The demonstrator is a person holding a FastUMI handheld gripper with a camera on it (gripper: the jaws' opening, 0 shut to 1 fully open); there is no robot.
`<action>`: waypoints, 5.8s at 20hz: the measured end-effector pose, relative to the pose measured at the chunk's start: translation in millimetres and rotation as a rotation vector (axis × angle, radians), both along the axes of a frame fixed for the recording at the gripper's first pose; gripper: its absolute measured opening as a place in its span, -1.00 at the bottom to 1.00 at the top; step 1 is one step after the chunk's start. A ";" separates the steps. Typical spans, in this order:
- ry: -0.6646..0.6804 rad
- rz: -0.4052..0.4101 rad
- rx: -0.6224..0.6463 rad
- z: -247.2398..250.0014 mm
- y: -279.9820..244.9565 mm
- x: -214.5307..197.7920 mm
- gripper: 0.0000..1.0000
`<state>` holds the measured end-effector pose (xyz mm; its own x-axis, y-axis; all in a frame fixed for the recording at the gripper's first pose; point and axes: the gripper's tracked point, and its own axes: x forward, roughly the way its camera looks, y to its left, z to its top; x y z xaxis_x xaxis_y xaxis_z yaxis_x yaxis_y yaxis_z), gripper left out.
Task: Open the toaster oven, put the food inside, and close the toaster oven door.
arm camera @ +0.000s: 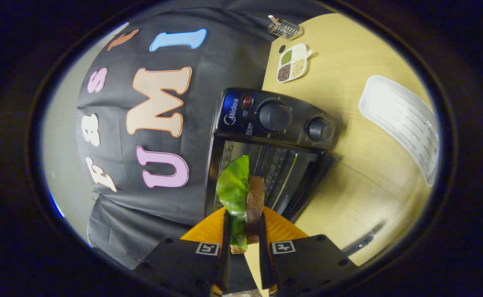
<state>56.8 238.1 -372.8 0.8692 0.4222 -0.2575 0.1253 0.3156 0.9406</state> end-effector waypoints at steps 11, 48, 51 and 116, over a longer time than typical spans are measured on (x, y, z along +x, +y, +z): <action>-0.048 -0.031 -0.338 -27.5 22.7 59.4 -0.37; -0.069 0.494 -0.967 -59.4 -36.2 -153.2 0.99; -0.009 0.530 -0.953 -89.3 -40.9 -156.6 0.99; -0.400 0.035 -1.066 130.9 -30.7 13.4 1.00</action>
